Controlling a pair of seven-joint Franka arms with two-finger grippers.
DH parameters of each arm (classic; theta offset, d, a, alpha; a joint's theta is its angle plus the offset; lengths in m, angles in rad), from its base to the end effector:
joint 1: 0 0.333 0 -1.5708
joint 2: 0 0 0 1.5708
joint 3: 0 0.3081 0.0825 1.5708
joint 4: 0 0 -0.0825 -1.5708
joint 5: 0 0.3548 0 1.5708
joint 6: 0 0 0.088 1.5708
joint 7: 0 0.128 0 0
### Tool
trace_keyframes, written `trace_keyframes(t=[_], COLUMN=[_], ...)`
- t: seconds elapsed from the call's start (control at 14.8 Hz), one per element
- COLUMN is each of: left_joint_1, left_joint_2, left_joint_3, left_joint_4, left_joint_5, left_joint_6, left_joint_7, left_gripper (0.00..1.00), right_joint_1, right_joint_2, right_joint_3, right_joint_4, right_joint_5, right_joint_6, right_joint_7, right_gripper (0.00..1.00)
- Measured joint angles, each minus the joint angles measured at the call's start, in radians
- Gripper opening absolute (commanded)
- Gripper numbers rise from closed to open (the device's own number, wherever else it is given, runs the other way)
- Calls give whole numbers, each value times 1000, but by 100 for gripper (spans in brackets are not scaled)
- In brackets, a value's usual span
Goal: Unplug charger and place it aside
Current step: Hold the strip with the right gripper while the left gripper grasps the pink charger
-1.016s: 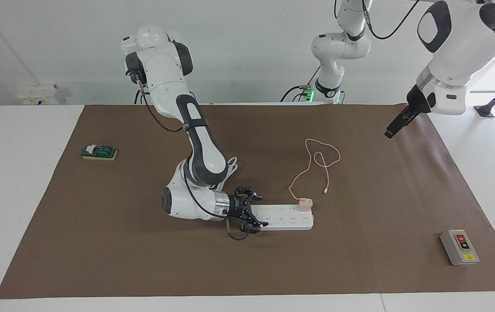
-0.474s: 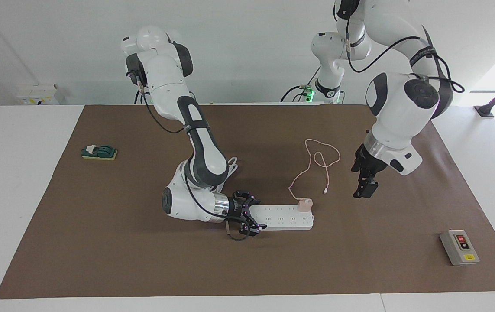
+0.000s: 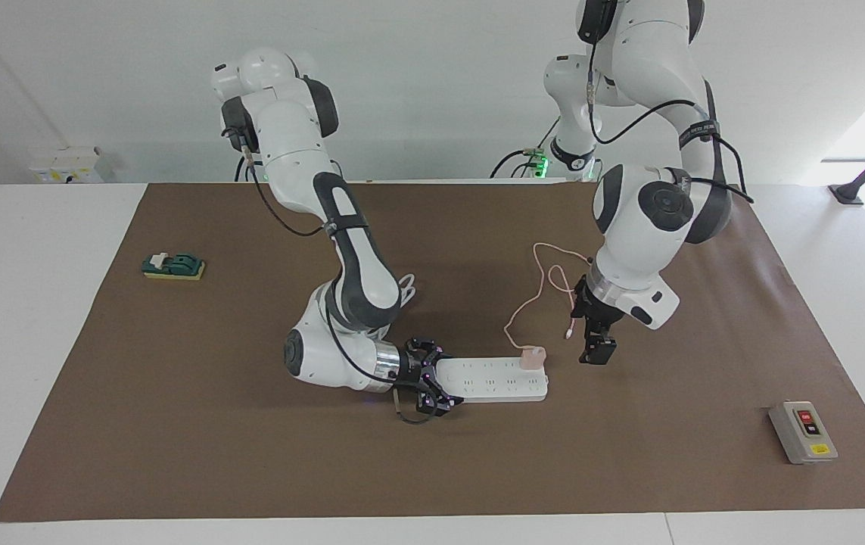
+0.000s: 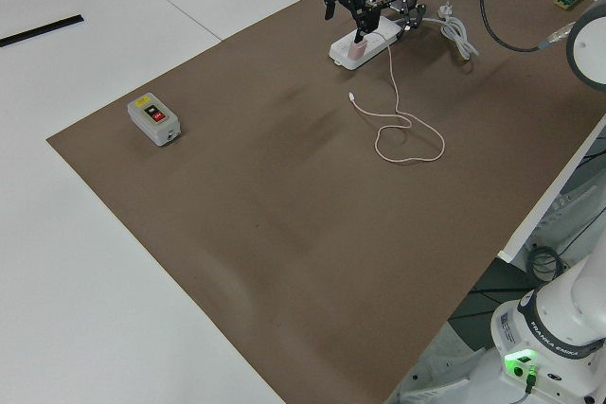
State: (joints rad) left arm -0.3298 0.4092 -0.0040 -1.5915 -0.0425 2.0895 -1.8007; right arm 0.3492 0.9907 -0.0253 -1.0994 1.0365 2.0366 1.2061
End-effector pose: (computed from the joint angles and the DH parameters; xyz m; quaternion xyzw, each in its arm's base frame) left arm 0.6173 -0.2168 0.3903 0.7353 0.6760 0.0042 0.0484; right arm 0.6889 0.3059 0.2265 -0.6926 0.5807 0.3125 0.2921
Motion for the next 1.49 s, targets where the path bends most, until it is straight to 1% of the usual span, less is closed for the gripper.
trace_keyframes(t=[0.2,0.27,0.34,0.41,0.68,0.95,1.15,1.22,1.29,1.42,1.49], left_joint_1=[-31,-39,-48,-55,-83,-96,-102,-102,-103,-103,-103], left_joint_2=[6,11,16,21,28,36,53,60,67,77,78], left_joint_3=[1,0,1,2,3,3,3,4,4,4,4], left_joint_4=[-28,-31,-34,-37,-76,-93,-92,-90,-88,-85,-83], left_joint_5=[17,18,18,19,60,65,65,65,66,71,80], left_joint_6=[49,55,58,63,112,124,135,138,141,151,153], left_joint_7=[-60,-71,-78,-87,-152,-162,-163,-163,-163,-164,-164], left_gripper=[100,100,100,100,100,100,93,84,65,4,0], right_joint_1=[0,0,1,1,2,2,2,2,2,2,2], right_joint_2=[0,0,0,0,-1,-1,-1,-1,-1,-1,-1], right_joint_3=[0,0,0,0,0,0,0,0,0,0,0], right_joint_4=[0,0,0,0,0,0,0,0,0,0,0], right_joint_5=[0,0,-1,-1,-3,-3,-3,-3,-3,-3,-3], right_joint_6=[1,1,2,2,4,4,4,4,4,4,4], right_joint_7=[0,0,0,0,0,0,0,0,0,0,0], right_gripper=[50,49,45,45,45,45,45,45,45,45,45])
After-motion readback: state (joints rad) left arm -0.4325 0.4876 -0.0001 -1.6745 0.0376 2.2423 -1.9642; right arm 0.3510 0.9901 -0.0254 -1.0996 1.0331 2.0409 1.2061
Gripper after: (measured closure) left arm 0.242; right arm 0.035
